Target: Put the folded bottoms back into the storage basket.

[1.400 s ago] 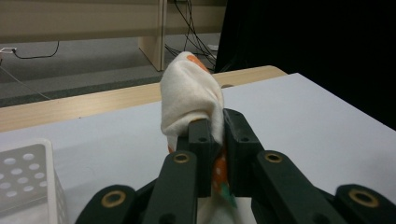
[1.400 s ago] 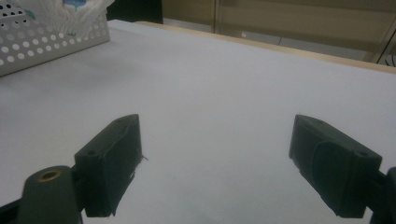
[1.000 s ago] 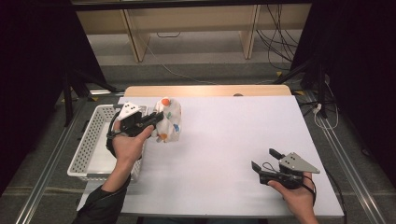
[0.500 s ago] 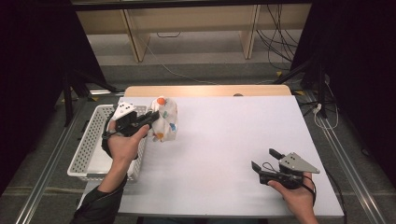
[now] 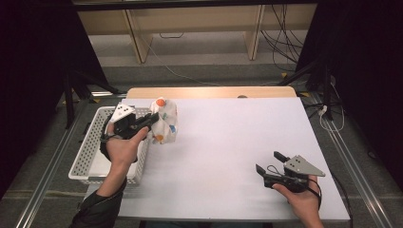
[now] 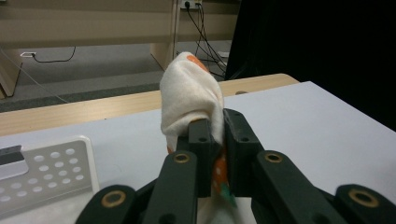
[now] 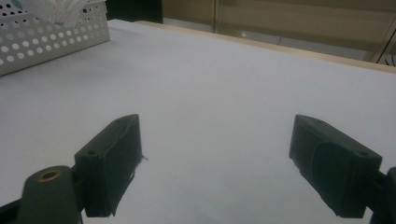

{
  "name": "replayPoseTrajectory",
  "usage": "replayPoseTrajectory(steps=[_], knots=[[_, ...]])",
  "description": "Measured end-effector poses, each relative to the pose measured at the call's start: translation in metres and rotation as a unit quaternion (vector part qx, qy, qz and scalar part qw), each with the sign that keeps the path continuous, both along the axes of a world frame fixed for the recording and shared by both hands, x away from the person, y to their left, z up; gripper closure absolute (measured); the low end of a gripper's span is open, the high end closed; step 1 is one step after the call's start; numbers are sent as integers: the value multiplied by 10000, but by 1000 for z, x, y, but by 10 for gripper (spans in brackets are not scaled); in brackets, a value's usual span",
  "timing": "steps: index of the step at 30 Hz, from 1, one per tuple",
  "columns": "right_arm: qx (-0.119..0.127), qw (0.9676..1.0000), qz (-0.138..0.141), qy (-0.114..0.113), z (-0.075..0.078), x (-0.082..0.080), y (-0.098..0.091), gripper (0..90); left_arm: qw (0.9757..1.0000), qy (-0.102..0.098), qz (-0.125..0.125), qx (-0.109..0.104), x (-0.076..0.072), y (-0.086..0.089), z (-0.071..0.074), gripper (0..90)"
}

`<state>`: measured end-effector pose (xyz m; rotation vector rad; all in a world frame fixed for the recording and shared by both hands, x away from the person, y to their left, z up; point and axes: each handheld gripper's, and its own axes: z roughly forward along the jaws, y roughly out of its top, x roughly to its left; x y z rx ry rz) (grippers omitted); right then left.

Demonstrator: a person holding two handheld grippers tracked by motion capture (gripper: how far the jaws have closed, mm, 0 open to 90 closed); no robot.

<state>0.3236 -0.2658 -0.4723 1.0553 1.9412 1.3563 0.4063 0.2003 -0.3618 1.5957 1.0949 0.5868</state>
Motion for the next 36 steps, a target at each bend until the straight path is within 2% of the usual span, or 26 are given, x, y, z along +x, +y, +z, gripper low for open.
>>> replayPoseTrajectory(steps=[36], knots=[[-13, 10000, -7, 3, 0, 0, 0, 177, 9998, -94, 188, -66, -4, 20, 5, 820]])
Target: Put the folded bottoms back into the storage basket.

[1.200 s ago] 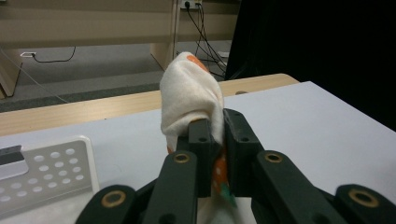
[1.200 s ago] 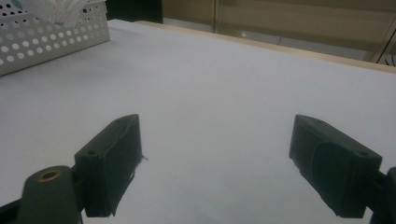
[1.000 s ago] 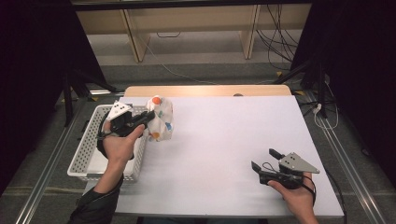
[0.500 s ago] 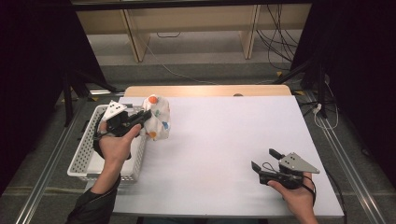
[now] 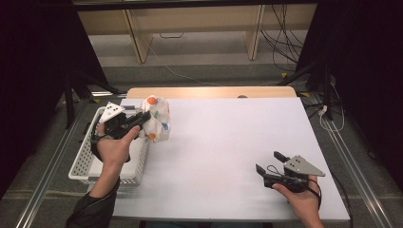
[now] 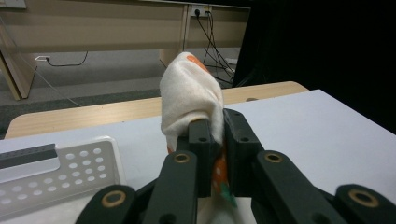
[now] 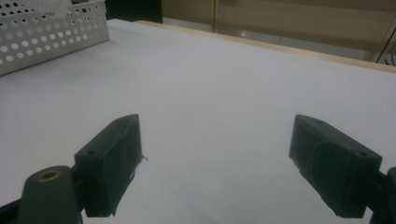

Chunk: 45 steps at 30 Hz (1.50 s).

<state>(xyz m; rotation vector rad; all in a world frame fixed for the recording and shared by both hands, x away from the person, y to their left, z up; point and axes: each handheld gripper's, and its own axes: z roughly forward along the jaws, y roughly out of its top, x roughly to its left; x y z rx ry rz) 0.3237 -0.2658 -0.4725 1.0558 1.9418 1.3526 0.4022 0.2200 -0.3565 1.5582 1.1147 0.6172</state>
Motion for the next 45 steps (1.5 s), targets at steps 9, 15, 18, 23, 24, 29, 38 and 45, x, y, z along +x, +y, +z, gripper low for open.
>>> replayPoseTrajectory(steps=[9, 15, 18, 23, 24, 29, 38, 45], knots=[[4, 10000, 1, 1, 0, 0, 0, 177, 10000, -32, 38, 4, -1, 5, 1, 820], [0, 10000, 4, -3, 0, 0, 0, 177, 10000, -65, 51, 1, -2, 8, 1, 820], [-1, 10000, 1, 3, 0, 0, 0, 177, 9999, -78, 73, -15, -3, 9, 2, 820], [1, 10000, 0, -1, 0, 0, 0, 177, 9999, -79, 92, -10, -3, 12, 2, 820], [-2, 10000, -1, 1, 0, 0, 0, 177, 9999, -82, 102, -14, -3, 13, 2, 820], [-1, 10000, 0, -2, 0, 0, 0, 177, 9999, -94, 125, -13, -4, 16, 2, 820], [-3, 10000, -5, -3, 0, 0, 0, 176, 9998, -118, 182, -28, -5, 22, 3, 820], [-6, 10000, -4, -7, 0, 0, 0, 175, 9997, -119, 230, -38, -6, 26, 3, 820]])
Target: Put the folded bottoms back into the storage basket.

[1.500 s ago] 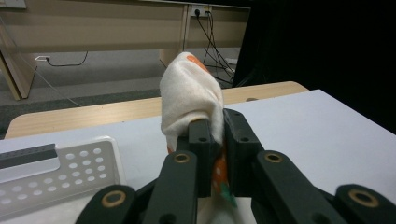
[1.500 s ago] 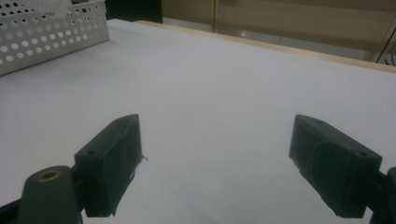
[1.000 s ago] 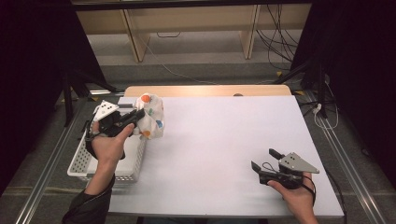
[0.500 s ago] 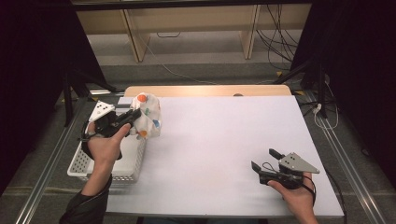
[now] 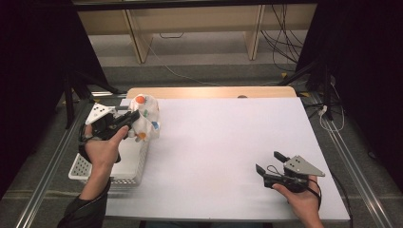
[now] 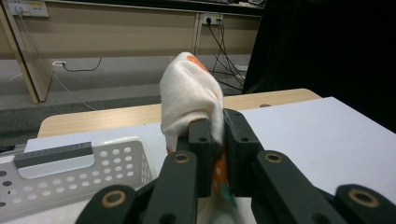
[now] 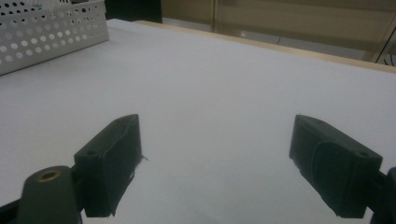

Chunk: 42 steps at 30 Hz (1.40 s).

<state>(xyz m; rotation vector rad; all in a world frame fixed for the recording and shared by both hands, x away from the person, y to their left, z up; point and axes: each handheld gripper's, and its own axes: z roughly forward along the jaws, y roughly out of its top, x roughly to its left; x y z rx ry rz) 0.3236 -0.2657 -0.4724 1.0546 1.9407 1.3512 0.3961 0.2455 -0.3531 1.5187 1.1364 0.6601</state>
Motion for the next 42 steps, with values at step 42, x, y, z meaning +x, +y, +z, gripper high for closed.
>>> replayPoseTrajectory(steps=[42], knots=[[-13, 10000, -7, 4, 0, 0, 0, 175, 9999, -4, 168, -5, -3, 17, 0, 820]])
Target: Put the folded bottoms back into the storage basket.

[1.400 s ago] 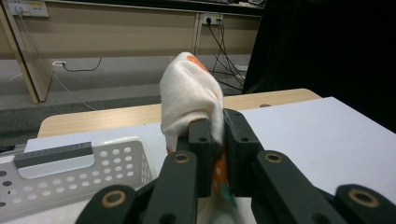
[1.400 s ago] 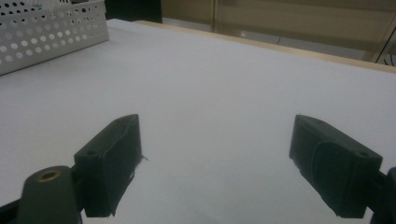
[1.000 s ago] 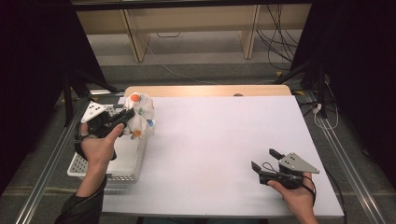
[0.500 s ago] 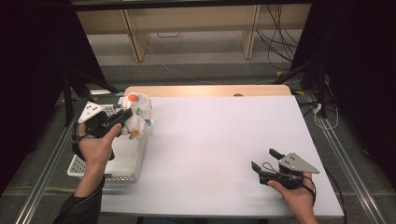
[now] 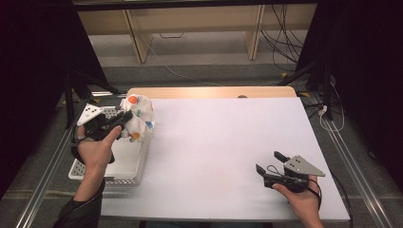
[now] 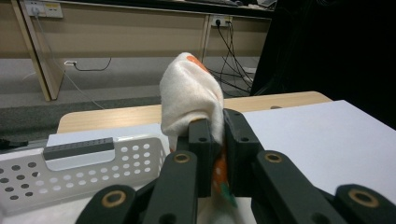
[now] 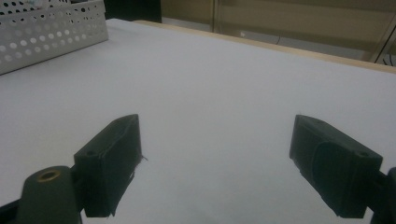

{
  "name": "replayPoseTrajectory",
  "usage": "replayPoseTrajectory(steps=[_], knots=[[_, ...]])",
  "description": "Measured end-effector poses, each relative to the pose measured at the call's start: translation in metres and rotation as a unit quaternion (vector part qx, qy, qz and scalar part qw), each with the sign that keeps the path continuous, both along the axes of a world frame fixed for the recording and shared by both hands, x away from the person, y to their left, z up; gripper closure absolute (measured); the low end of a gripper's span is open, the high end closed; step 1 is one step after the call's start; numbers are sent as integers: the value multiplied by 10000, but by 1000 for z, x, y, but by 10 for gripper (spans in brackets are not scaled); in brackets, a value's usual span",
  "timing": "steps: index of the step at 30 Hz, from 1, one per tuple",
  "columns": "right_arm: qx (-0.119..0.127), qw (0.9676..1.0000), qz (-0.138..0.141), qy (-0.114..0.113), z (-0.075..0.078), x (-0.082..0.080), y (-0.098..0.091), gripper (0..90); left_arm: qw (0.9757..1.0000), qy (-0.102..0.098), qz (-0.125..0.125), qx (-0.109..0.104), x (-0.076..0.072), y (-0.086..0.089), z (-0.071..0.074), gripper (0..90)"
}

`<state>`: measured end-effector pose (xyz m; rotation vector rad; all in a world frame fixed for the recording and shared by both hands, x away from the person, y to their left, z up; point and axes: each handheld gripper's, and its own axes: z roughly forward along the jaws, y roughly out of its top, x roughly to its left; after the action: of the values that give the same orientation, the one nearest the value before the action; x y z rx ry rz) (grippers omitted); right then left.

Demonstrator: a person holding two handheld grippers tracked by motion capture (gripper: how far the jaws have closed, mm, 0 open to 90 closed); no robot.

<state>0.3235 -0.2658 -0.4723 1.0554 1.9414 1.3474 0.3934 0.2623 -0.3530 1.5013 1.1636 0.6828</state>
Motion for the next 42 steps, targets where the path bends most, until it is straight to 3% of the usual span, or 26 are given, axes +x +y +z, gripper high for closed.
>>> replayPoseTrajectory(steps=[42], knots=[[10, 10000, -7, 12, 0, 0, 0, 175, 9998, 34, 204, 10, -5, 21, -3, 820]])
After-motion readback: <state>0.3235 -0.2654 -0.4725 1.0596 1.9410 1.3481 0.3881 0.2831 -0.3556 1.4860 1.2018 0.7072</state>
